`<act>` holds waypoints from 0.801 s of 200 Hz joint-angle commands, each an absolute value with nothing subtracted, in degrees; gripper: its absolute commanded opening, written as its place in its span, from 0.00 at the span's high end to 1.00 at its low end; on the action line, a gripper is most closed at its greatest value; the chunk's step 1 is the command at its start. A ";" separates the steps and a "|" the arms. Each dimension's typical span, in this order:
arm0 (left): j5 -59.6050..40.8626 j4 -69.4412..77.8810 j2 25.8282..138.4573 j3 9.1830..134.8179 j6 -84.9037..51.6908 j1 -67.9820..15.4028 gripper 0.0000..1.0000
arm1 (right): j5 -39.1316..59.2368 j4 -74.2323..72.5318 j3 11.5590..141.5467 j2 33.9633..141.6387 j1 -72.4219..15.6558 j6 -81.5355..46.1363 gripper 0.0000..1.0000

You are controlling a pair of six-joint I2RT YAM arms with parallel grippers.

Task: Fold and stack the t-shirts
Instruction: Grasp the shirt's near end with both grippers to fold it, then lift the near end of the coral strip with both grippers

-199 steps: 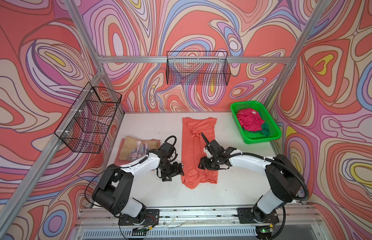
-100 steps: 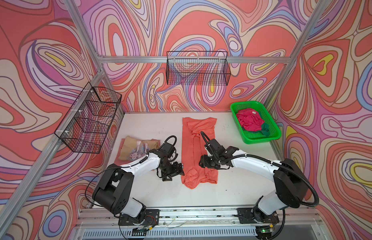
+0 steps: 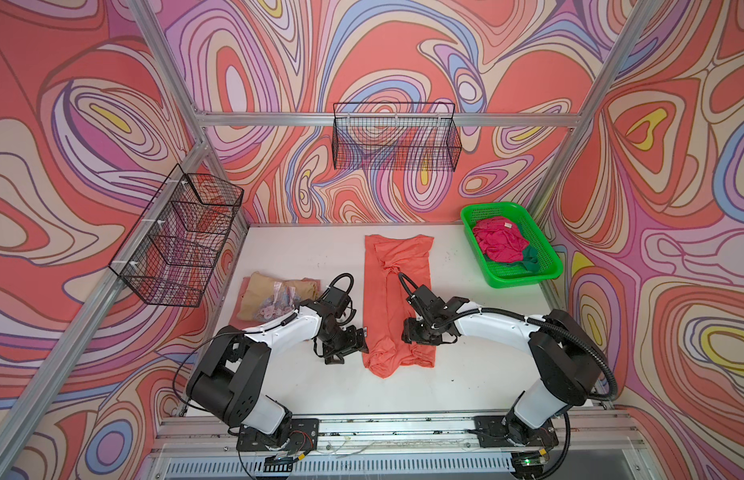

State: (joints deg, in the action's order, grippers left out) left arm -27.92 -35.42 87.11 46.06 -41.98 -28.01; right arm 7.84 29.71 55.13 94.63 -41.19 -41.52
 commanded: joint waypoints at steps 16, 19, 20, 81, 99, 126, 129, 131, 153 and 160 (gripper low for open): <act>-28.31 -34.96 87.81 45.43 -41.49 -27.67 0.16 | 12.89 25.95 54.05 94.57 -41.22 -43.31 0.37; -28.23 -34.98 87.80 45.37 -41.48 -27.61 0.16 | 13.30 25.65 54.10 94.50 -41.22 -43.39 0.37; -28.22 -34.98 87.76 45.41 -41.48 -27.60 0.16 | 13.46 25.57 54.07 94.49 -41.26 -43.41 0.37; -27.96 -34.98 87.52 45.18 -41.40 -27.60 0.16 | 19.31 20.41 55.06 95.26 -41.38 -44.54 0.38; -27.75 -34.98 87.45 45.18 -41.35 -27.60 0.16 | 20.28 19.34 55.43 95.61 -41.63 -44.83 0.38; -27.86 -34.97 87.54 45.18 -41.33 -27.61 0.16 | 21.47 18.98 56.20 95.77 -41.92 -45.16 0.38; -27.82 -34.98 87.54 45.18 -41.36 -27.60 0.16 | 21.62 18.90 56.20 95.53 -42.00 -45.10 0.38; -27.85 -34.98 87.54 45.18 -41.32 -27.64 0.16 | 21.60 18.83 56.17 95.38 -42.05 -45.13 0.37; -27.72 -35.26 87.36 45.34 -41.15 -27.62 0.16 | 19.06 22.08 56.01 91.42 -42.01 -45.19 0.37; -27.70 -35.44 87.20 45.35 -41.13 -27.60 0.15 | 16.53 24.07 55.75 88.73 -42.01 -45.16 0.37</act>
State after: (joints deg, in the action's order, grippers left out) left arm -28.08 -34.85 87.33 45.95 -41.95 -28.01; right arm 20.34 20.45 55.07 94.52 -41.71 -44.40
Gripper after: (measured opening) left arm 0.845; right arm 0.628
